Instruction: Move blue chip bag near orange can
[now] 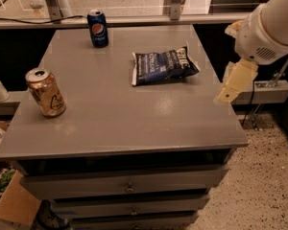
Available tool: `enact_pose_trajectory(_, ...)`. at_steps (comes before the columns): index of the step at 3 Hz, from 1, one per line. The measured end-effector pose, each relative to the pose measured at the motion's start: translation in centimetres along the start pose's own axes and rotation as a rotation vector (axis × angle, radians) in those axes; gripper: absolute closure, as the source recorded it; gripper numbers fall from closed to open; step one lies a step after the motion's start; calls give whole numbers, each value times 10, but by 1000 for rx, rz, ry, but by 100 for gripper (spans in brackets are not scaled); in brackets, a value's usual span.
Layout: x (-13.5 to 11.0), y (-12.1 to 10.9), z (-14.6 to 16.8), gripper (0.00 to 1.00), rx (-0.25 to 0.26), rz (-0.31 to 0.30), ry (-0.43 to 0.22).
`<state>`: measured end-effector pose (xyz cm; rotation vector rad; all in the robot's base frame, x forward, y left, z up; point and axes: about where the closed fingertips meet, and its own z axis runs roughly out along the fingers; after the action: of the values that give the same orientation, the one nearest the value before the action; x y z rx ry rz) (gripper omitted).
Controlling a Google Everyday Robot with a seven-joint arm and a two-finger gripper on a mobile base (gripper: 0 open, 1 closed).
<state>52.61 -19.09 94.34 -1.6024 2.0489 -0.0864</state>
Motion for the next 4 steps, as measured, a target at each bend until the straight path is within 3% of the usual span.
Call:
enact_pose_trajectory(1,-12,-27,42,0,20,6,-56)
enact_pose_trajectory(4,-37,-86,136,0,-21,90,-202)
